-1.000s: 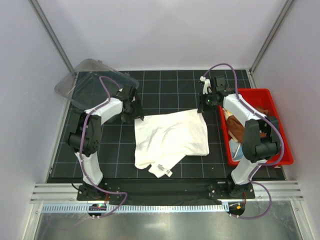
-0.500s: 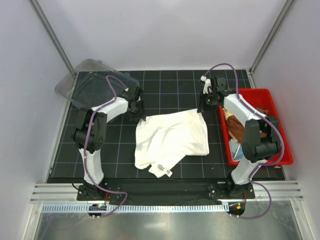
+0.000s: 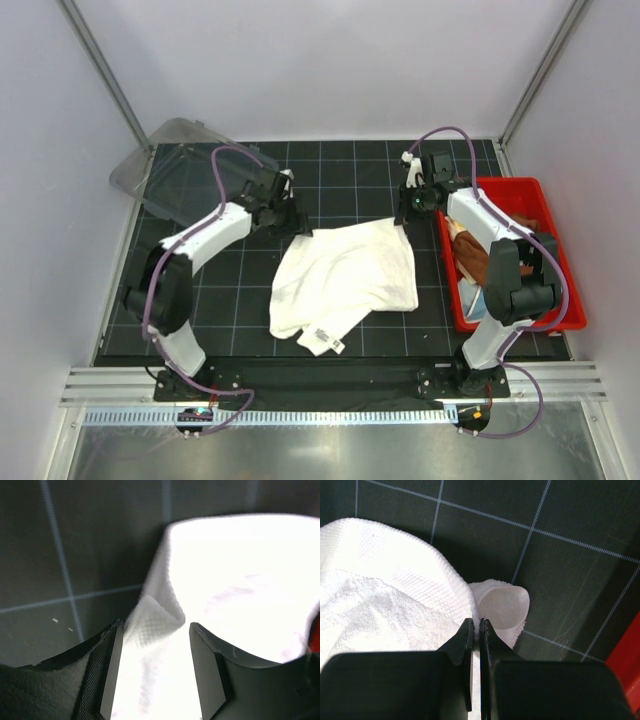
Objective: Fold and stack the towels
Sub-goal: Flatten out the crumpled towel
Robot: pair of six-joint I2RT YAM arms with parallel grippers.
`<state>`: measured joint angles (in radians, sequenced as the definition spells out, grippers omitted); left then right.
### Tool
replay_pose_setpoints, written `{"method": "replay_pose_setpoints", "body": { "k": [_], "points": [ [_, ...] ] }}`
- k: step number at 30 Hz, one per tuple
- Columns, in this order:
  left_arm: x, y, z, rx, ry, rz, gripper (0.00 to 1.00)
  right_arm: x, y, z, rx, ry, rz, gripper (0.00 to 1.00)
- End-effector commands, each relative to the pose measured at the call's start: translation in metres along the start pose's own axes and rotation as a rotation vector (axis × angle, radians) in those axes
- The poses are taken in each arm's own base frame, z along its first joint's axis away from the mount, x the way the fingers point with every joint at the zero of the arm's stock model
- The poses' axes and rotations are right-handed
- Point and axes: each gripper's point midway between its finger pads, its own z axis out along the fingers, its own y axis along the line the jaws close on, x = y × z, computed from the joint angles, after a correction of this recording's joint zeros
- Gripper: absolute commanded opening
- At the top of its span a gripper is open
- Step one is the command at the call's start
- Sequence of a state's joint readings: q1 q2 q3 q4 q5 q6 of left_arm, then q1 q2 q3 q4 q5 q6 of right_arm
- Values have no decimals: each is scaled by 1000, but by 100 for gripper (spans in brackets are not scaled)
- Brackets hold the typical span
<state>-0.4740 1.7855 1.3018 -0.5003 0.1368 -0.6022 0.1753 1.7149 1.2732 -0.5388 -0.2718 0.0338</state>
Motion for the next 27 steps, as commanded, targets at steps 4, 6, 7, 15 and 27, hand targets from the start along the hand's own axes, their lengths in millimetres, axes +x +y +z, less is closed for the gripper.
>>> {"method": "replay_pose_setpoints", "body": {
  "k": [4, 6, 7, 15, 27],
  "points": [
    [37, -84, -48, 337, 17, 87, 60, -20, 4, -12, 11, -71, -8, 1],
    [48, -91, -56, 385, 41, 102, 60, -20, 4, -11, 11, -68, -8, 1],
    [51, -88, -58, 382, 37, 126, 60, -20, 4, -12, 12, -68, -6, 1],
    [-32, 41, -72, -256, -186, 164, 72, -20, 8, -14, -5, -71, -5, 1],
    [6, 62, -12, -306, -46, 59, 65, -22, 11, -15, -17, -80, -5, 1]
  ]
}}
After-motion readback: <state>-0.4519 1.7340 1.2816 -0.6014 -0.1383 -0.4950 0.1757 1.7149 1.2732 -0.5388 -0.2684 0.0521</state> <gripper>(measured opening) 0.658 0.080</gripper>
